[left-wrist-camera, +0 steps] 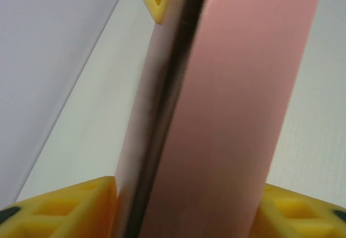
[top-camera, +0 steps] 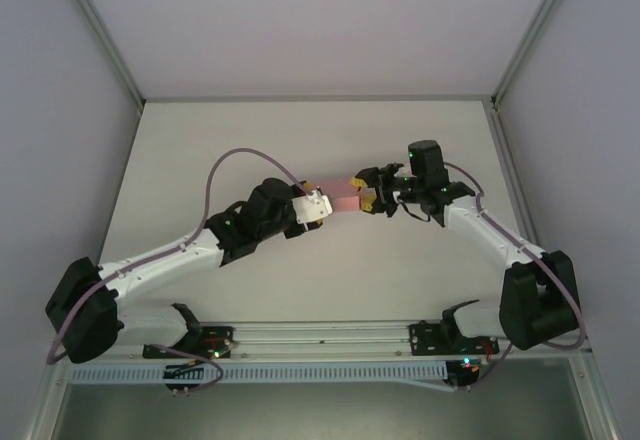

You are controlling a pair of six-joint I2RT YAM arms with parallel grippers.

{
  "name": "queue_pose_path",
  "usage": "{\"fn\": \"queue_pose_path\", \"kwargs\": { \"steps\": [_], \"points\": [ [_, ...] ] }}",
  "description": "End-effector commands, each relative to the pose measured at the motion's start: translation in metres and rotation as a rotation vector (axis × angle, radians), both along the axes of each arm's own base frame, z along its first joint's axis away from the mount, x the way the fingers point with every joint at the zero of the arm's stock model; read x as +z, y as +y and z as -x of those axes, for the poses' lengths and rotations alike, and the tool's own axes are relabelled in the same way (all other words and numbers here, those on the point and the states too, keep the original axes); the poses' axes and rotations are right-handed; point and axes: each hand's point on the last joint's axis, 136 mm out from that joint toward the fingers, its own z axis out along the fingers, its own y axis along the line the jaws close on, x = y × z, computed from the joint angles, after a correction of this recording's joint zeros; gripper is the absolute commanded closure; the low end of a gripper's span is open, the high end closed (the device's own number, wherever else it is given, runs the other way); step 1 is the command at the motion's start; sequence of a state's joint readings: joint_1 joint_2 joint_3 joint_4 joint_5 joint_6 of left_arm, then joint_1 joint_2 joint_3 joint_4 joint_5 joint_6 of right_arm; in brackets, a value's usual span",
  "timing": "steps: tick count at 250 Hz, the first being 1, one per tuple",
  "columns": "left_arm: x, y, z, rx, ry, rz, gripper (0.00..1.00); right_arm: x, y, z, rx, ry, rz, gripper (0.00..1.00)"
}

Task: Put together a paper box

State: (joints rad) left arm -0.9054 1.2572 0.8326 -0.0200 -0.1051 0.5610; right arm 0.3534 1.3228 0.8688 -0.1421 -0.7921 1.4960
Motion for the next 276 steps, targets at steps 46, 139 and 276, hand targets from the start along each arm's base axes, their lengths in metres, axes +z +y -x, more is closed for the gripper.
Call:
{"fn": "queue_pose_path", "kwargs": {
  "steps": [46, 139, 276],
  "points": [
    [-0.002, 0.005, -0.009, 0.054, -0.001, -0.017, 0.6, 0.017, 0.003, 0.012, 0.041, -0.09, -0.014, 0.36],
    [-0.049, 0.006, 0.024, -0.136, 0.255, -0.154, 0.61, 0.047, -0.106, -0.013, -0.13, -0.638, 0.669, 0.0],
    [-0.105, 0.011, 0.023, -0.176, 0.602, -0.267, 0.56, 0.04, -0.061, 0.031, 0.276, -1.217, 0.577, 0.07]
  ]
}}
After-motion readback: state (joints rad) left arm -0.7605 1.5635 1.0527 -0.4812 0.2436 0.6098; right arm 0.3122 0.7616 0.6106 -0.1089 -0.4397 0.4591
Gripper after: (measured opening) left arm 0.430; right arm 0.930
